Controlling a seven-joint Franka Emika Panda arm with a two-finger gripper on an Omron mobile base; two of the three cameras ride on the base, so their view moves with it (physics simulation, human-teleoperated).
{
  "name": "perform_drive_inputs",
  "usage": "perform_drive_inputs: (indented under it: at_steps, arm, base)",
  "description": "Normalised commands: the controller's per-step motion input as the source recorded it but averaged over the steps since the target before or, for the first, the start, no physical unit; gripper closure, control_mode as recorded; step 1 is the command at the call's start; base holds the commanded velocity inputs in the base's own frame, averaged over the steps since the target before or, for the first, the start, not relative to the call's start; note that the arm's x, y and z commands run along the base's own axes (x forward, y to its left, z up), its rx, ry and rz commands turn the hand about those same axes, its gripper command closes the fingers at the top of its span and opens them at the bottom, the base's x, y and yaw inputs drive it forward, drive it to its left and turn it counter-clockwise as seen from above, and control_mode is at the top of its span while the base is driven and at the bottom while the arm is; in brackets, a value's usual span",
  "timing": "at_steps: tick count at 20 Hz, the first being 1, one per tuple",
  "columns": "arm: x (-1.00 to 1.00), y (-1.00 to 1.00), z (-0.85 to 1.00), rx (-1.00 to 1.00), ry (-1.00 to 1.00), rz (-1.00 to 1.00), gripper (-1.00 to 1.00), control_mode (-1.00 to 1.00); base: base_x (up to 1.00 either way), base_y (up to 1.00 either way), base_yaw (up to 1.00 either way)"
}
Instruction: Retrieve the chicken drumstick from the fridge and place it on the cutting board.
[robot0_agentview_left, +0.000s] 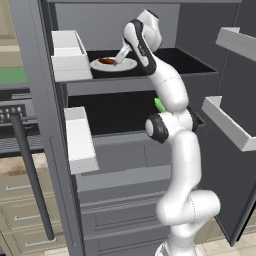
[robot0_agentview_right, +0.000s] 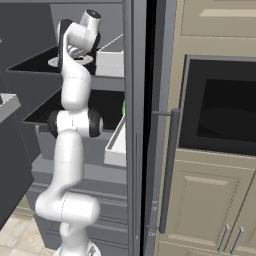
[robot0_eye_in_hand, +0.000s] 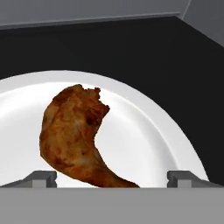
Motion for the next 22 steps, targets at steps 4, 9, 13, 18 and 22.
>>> perform_drive_inputs:
  at_steps: [4,9,13,18,22]
  arm:
    - [0.13,0.25,0.0,0.0,0.2,0.08,-1.0,-1.0]
    - [0.07,0.21,-0.07,-0.02,0.28,0.07,-1.0,-1.0]
    - [0.02,0.02,-0.51,-0.2,0.03,0.01,-1.0,-1.0]
    - [0.12,0.01,-0.14,-0.05,-0.03,0.02,-1.0,-1.0]
    - [0.0,0.12,-0.02,0.0,0.0,0.01,1.0,-1.0]
  base:
    - [0.0,0.0,0.0]
    - [0.0,0.0,0.0]
    - [0.0,0.0,0.0]
    - [0.0,0.0,0.0]
    - [0.0,0.0,0.0]
